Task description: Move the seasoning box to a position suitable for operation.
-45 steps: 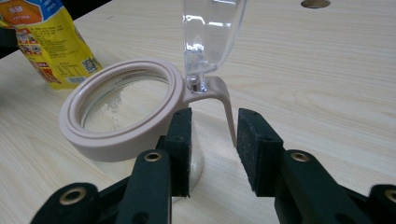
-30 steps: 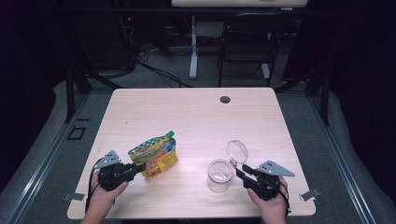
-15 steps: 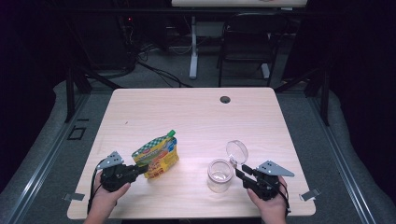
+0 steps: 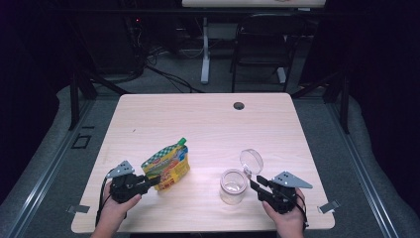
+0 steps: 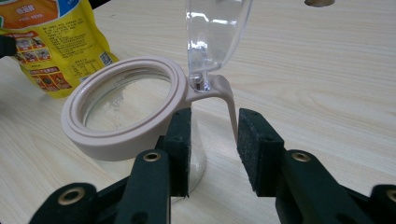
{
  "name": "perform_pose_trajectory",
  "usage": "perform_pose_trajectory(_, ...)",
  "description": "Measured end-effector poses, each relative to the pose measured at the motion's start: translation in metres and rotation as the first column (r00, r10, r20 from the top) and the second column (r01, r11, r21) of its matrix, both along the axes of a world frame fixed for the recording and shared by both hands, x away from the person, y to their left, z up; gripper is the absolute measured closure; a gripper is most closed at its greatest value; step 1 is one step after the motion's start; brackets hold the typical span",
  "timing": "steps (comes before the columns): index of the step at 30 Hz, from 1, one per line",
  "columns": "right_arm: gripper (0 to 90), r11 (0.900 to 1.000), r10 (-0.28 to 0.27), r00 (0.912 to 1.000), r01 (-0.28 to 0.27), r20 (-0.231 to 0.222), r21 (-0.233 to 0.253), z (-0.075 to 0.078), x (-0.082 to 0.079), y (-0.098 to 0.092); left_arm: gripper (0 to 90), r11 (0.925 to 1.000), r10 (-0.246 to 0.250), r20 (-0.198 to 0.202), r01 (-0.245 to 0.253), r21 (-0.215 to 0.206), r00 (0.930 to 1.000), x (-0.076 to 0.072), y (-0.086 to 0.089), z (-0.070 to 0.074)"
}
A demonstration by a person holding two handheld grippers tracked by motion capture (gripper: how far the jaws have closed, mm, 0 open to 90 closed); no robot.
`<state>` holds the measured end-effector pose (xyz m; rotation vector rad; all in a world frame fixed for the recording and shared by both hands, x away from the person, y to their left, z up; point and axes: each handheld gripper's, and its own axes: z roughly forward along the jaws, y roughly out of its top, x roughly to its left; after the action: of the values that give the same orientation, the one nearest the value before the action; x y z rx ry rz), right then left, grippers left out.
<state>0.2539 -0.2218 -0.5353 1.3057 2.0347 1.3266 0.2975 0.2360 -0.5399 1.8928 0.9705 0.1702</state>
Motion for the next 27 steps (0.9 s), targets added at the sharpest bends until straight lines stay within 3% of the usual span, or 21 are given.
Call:
perform_pose_trajectory(9, 65.3, 1.0, -0.012, 0.9999, 0.012, -0.003, -0.008, -0.001, -0.004, -0.004, 64.0, 0.9998, -0.002, -0.037, 0.001, -0.021, 0.9993, 0.011, -0.003, -0.008)
perform_pose_trajectory(27, 64.4, 0.999, -0.038, 0.9993, 0.038, -0.006, -0.012, -0.003, -0.012, -0.008, 52.0, 0.9995, -0.006, -0.038, 0.004, -0.032, 0.9993, 0.024, -0.016, -0.023)
